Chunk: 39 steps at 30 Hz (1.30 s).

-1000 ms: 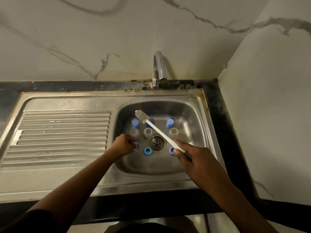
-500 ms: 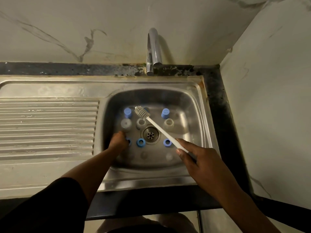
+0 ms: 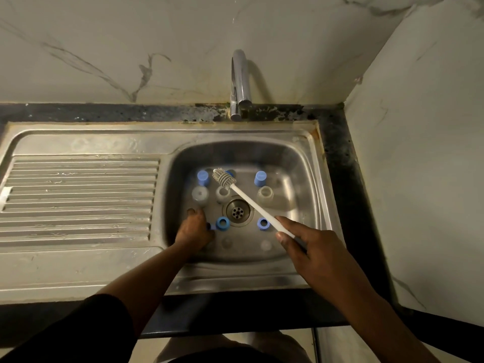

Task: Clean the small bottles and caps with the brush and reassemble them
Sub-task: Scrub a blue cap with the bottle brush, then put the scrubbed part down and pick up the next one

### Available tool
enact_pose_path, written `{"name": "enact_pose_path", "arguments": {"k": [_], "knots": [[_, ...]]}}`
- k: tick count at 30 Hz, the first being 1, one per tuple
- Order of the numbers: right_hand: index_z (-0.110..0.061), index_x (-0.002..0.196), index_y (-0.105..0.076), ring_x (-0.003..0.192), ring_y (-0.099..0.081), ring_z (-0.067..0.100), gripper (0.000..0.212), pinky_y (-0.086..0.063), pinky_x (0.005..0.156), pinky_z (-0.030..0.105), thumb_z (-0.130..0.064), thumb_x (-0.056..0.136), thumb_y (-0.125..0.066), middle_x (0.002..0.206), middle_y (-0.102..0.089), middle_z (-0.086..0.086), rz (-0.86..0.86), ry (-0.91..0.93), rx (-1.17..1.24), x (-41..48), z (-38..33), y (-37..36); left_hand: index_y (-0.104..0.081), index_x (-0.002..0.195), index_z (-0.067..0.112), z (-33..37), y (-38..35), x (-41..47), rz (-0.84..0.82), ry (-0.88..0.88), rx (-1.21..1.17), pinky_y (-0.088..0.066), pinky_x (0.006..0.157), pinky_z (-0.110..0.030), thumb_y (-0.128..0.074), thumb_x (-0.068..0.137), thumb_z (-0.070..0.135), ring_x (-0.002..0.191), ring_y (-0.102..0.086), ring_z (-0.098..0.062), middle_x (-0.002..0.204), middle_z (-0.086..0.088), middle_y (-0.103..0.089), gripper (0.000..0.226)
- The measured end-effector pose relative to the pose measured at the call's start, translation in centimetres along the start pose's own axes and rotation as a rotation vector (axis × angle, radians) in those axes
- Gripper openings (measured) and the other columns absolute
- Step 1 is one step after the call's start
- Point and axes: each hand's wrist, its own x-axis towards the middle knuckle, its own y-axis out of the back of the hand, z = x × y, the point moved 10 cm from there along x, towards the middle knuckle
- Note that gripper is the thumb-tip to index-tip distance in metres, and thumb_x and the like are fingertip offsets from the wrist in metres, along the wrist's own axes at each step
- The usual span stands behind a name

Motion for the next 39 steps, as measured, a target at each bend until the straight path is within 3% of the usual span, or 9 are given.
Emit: {"name": "enact_pose_path", "arguments": {"k": [4, 9, 15, 20, 24, 28, 31, 36, 39], "knots": [[-0.043, 0.147, -0.053, 0.066, -0.067, 0.001, 0.046, -0.054, 0.060, 0.020, -0.053, 0.103, -0.050, 0.066, -0.065, -0.015, 0.011, 0.012, 0.004, -0.4, 0.0, 0.1, -0.058, 0.105, 0.017, 0.4, -2.0, -0.6, -0.170, -0.044, 0.165, -0.045, 0.074, -0.030, -0.075, 0.092, 0.043, 0.080, -0.054, -0.013, 0.098, -0.001, -0.055, 0.033], [-0.046, 0.147, -0.052, 0.073, -0.069, -0.001, 0.047, -0.059, 0.067, 0.022, -0.057, 0.102, -0.049, 0.074, -0.067, -0.018, 0.024, 0.021, -0.003, -1.2, 0.2, 0.1, -0.061, 0.112, 0.017, 0.7, -2.3, -0.2, -0.195, -0.063, 0.202, -0.046, 0.077, -0.030, -0.077, 0.091, 0.030, 0.089, -0.056, -0.017, 0.103, -0.001, -0.057, 0.028], [-0.088, 0.119, -0.032, 0.069, -0.069, 0.006, 0.038, -0.059, 0.064, 0.025, -0.058, 0.102, -0.048, 0.074, -0.068, -0.009, 0.053, 0.088, 0.002, -2.1, 0.6, 0.3, -0.054, 0.100, 0.020, 1.0, -0.9, 1.3, -0.091, -0.066, 0.120, -0.047, 0.068, -0.028, -0.083, 0.086, 0.038, 0.080, -0.058, -0.013, 0.093, 0.000, -0.058, 0.037], [-0.064, 0.143, -0.042, 0.077, -0.069, 0.002, 0.045, -0.060, 0.070, 0.025, -0.063, 0.099, -0.045, 0.077, -0.069, -0.008, 0.057, 0.058, -0.021, -2.4, 1.5, -0.2, -0.053, 0.105, 0.019, 1.4, -0.9, 1.6, -0.082, -0.082, 0.128, -0.055, 0.078, -0.032, -0.085, 0.085, 0.037, 0.090, -0.062, -0.018, 0.105, -0.004, -0.062, 0.041], [-0.085, 0.127, -0.030, 0.073, -0.069, 0.007, 0.037, -0.059, 0.068, 0.027, -0.066, 0.098, -0.043, 0.077, -0.070, -0.003, 0.069, 0.094, -0.030, -2.6, 1.5, -0.4, -0.058, 0.114, 0.016, 1.6, -1.7, 1.9, -0.098, -0.093, 0.149, -0.057, 0.087, -0.036, -0.086, 0.084, 0.031, 0.097, -0.061, -0.020, 0.107, -0.003, -0.056, 0.044], [-0.081, 0.130, -0.034, 0.069, -0.069, 0.007, 0.037, -0.059, 0.066, 0.027, -0.066, 0.097, -0.042, 0.072, -0.068, -0.003, 0.076, 0.085, -0.040, -2.4, 1.8, -0.4, -0.061, 0.111, 0.016, 1.5, -1.6, 2.3, -0.097, -0.078, 0.139, -0.058, 0.086, -0.036, -0.082, 0.088, 0.021, 0.095, -0.062, -0.020, 0.108, -0.005, -0.061, 0.032], [-0.066, 0.139, -0.039, 0.069, -0.068, 0.005, 0.042, -0.058, 0.065, 0.023, -0.061, 0.098, -0.046, 0.068, -0.065, -0.006, 0.076, 0.067, -0.043, -2.2, 1.7, -0.4, -0.061, 0.104, 0.016, 1.4, -1.1, 2.3, -0.089, -0.081, 0.096, -0.060, 0.084, -0.037, -0.082, 0.087, 0.023, 0.093, -0.065, -0.022, 0.108, -0.008, -0.067, 0.028], [-0.053, 0.146, -0.047, 0.074, -0.069, 0.000, 0.046, -0.057, 0.068, 0.018, -0.056, 0.100, -0.049, 0.072, -0.068, -0.011, 0.058, 0.015, -0.033, -1.5, 2.0, -0.6, -0.059, 0.140, 0.015, 1.1, 0.0, 2.5, -0.092, -0.093, -0.070, -0.053, 0.105, -0.040, -0.077, 0.092, 0.026, 0.123, -0.063, -0.028, 0.134, -0.010, -0.063, 0.052], [-0.048, 0.148, -0.049, 0.073, -0.069, -0.002, 0.047, -0.055, 0.065, 0.013, -0.054, 0.101, -0.050, 0.071, -0.067, -0.014, 0.044, 0.001, -0.023, -1.1, 1.9, -0.9, -0.064, 0.139, 0.018, 0.7, -0.1, 2.6, -0.128, -0.123, -0.066, -0.049, 0.105, -0.035, -0.070, 0.097, 0.028, 0.125, -0.061, -0.028, 0.140, -0.012, -0.059, 0.044]]}}
